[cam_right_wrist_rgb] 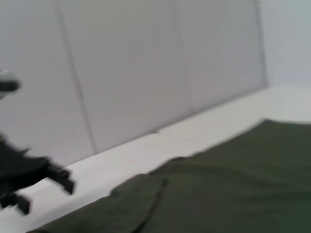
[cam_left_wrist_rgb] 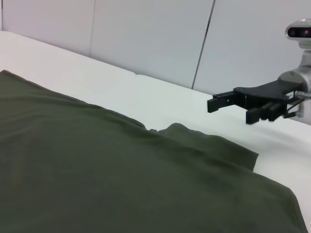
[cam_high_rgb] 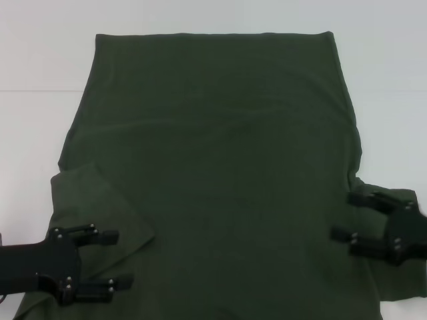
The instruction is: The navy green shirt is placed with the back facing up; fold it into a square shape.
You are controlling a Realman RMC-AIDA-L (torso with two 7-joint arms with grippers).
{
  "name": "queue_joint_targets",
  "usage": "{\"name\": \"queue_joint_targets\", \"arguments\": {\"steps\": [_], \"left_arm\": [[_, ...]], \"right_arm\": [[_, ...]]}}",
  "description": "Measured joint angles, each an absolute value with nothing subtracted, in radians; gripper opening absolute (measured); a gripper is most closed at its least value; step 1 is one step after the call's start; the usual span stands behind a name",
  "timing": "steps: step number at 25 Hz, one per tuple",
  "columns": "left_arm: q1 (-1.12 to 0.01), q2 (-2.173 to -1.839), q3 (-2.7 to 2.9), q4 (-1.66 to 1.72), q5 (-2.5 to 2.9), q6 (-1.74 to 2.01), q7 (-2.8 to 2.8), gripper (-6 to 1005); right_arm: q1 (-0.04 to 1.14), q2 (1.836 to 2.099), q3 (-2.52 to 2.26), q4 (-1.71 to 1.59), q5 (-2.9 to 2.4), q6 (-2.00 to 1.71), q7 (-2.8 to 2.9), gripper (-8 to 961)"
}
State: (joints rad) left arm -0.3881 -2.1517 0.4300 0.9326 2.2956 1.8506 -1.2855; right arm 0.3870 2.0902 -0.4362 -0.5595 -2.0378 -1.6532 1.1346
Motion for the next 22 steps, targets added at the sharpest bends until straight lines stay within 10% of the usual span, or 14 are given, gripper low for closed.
{"name": "queue_joint_targets", "arguments": {"steps": [22], "left_arm": [[-0.403, -2.129, 0.433, 0.938, 2.295, 1.873, -1.293, 848]], "right_arm": [[0.462, 2.019, -0.451, -1.184, -2.619, -1.830, 2.495, 912]]}}
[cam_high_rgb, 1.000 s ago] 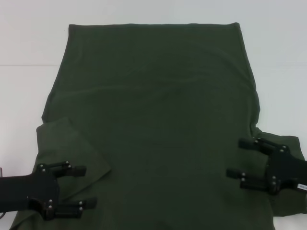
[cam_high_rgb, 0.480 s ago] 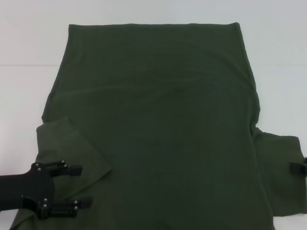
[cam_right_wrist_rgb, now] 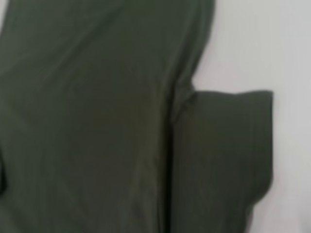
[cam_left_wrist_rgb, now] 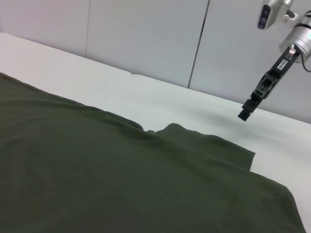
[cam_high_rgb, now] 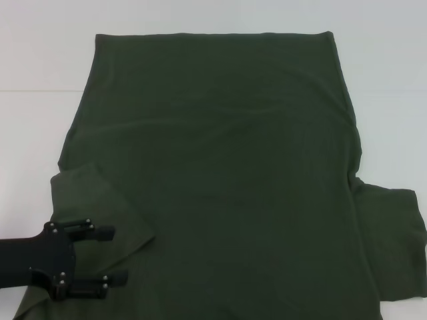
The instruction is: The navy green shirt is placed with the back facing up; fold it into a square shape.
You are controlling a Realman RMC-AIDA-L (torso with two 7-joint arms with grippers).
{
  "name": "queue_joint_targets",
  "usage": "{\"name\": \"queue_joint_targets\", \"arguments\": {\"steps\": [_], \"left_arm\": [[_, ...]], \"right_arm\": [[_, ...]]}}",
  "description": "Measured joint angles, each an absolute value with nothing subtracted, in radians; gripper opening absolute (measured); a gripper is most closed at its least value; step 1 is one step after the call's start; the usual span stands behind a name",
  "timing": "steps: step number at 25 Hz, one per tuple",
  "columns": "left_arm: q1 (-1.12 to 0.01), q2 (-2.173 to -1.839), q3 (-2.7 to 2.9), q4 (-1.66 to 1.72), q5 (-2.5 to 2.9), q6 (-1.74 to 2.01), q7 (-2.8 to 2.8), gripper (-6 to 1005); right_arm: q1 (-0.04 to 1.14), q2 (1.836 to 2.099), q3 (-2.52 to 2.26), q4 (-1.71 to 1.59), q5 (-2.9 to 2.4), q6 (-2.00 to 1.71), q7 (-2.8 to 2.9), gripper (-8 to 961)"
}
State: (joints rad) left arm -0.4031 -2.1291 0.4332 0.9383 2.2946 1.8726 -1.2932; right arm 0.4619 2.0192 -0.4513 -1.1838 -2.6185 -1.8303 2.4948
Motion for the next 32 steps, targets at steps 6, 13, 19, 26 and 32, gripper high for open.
{"name": "queue_joint_targets", "arguments": {"steps": [6, 13, 19, 26, 32], "left_arm": [[-0.404, -2.127, 0.433, 0.939, 2.296, 1.868, -1.290, 848], [-0.403, -2.126, 0.429, 0.939, 2.300, 1.868, -1.291, 849], [-0.397, -2.126, 0.428, 0.939, 2.297, 1.871, -1.292, 849], [-0.396, -2.125, 0.428, 0.939, 2.301, 1.867, -1.292, 849], [-0.396, -2.123, 0.428, 0.939, 2.301, 1.867, -1.292, 848]], "right_arm": [[0.517, 2.019, -0.464, -1.088, -2.679, -1.778, 2.508, 911], [0.538, 2.023, -0.513, -1.018, -2.682, -1.725, 2.514, 911], [0.542, 2.023, -0.529, -0.987, -2.682, -1.691, 2.515, 912], [0.550, 2.023, -0.550, -0.939, -2.683, -1.649, 2.509, 912], [0.551, 2.024, -0.580, -0.924, -2.683, -1.621, 2.514, 912]]}}
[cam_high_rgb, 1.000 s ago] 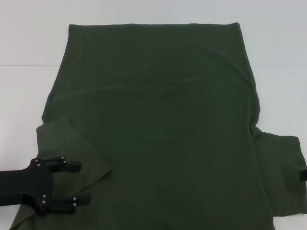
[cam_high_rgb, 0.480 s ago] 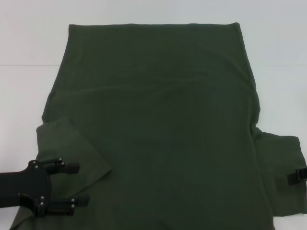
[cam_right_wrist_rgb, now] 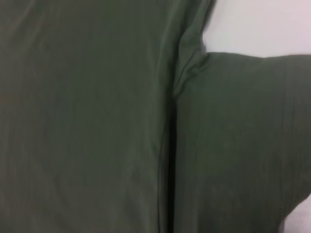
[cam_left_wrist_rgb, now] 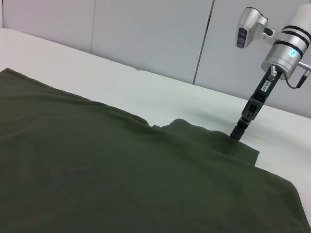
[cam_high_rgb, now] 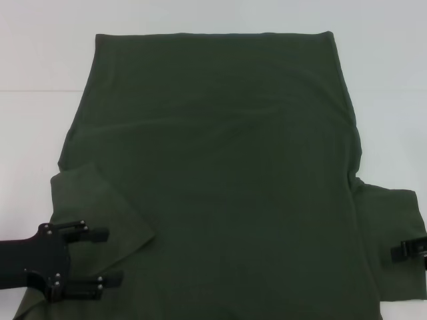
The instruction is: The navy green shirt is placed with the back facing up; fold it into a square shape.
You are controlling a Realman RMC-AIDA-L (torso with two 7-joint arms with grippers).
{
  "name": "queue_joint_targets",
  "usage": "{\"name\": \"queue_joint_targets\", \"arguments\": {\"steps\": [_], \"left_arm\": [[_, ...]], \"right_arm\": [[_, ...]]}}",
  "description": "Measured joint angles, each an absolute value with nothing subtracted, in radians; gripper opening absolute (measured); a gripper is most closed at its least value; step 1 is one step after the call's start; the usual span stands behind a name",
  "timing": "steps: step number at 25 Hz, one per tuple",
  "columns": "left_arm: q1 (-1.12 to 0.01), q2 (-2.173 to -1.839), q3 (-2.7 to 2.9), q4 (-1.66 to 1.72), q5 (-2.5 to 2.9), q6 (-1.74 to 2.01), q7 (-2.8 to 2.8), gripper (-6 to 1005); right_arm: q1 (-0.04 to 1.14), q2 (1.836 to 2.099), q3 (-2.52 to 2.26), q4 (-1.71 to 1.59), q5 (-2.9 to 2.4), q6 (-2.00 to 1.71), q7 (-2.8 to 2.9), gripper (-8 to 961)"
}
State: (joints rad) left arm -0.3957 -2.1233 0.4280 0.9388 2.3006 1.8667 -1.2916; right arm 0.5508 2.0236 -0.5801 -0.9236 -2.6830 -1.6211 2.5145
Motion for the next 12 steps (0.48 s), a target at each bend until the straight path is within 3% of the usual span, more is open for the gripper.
{"name": "queue_joint_targets", "arguments": {"steps": [12], "left_arm": [[-0.396, -2.123, 0.428, 0.938, 2.297, 1.865, -1.293, 849]], "right_arm": [[0.543, 2.011, -0.572, -0.925, -2.680, -1.621, 2.515, 912]]}}
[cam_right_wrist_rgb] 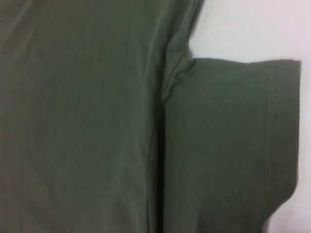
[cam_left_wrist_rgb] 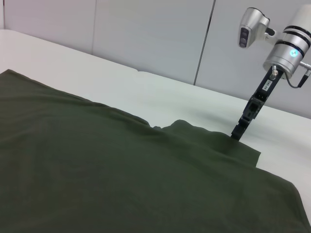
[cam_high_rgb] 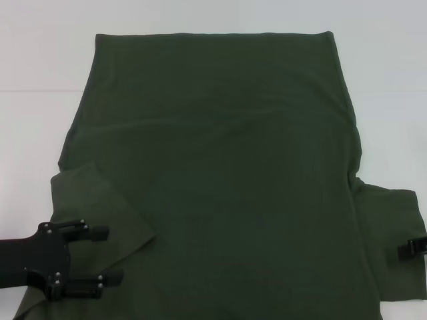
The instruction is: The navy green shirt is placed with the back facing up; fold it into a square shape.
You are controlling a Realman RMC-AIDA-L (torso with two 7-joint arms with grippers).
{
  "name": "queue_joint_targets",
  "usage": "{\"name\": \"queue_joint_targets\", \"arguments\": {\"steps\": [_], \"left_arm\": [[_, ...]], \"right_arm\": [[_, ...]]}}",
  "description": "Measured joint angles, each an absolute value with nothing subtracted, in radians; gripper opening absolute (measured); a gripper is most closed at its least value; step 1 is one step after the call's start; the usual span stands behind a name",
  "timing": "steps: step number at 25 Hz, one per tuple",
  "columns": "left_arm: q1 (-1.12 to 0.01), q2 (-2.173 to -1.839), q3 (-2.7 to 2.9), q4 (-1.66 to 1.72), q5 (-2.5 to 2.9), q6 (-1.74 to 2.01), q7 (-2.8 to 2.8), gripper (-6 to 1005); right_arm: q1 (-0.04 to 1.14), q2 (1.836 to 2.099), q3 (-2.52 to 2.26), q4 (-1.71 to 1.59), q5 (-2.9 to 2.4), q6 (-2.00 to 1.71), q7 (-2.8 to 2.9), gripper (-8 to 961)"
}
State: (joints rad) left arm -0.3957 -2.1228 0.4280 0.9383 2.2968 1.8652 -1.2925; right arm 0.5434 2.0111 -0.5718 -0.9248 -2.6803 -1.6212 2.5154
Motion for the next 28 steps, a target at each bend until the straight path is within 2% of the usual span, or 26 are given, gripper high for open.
{"name": "queue_joint_targets", "arguments": {"steps": [28], "left_arm": [[-0.394, -2.122, 0.426, 0.939, 2.296, 1.866, -1.293, 849]], "right_arm": [[0.571, 2.022, -0.581, -0.903, -2.677, -1.621, 2.507, 911]]}}
